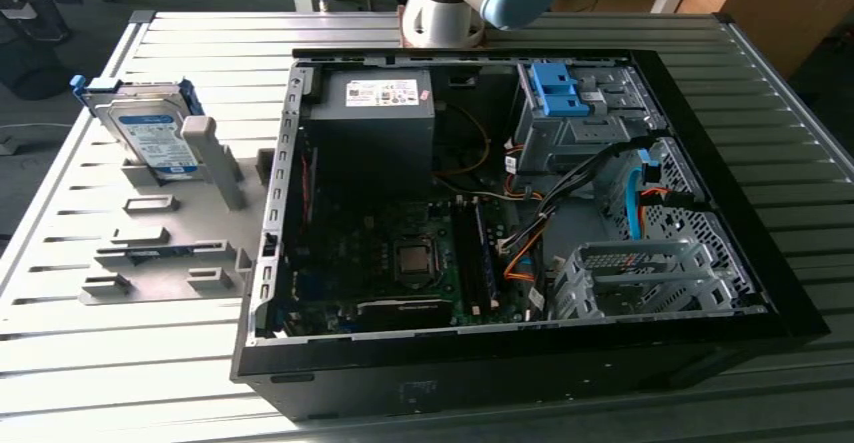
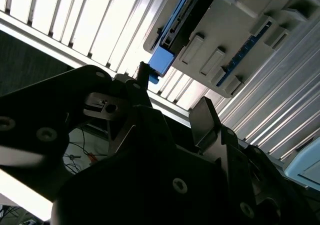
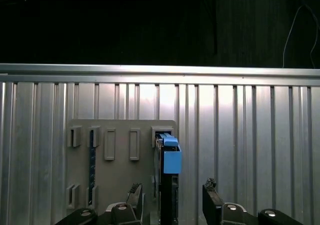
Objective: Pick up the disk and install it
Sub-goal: 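Pick up the disk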
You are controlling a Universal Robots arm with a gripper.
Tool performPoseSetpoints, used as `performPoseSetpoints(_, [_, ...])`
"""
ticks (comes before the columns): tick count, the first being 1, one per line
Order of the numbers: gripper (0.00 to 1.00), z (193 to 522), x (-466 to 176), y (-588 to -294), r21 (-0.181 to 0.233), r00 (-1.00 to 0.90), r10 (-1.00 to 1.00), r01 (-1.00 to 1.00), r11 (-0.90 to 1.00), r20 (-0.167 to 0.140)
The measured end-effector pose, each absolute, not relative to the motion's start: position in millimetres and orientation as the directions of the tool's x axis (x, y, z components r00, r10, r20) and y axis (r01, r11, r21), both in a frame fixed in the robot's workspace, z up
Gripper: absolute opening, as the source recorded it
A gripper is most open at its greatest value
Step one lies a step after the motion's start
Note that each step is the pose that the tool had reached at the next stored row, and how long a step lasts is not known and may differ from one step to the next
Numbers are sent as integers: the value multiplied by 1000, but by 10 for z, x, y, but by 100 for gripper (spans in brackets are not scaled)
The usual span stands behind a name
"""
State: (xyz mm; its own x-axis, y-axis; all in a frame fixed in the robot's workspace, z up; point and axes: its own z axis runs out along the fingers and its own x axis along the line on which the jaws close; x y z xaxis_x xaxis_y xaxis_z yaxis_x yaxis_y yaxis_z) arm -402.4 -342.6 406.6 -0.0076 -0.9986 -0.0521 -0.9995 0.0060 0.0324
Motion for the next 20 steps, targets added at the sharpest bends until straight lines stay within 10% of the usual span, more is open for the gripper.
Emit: performPoseSetpoints(20, [59, 3872, -4026, -3439, 32, 9, -999, -999, -11, -53])
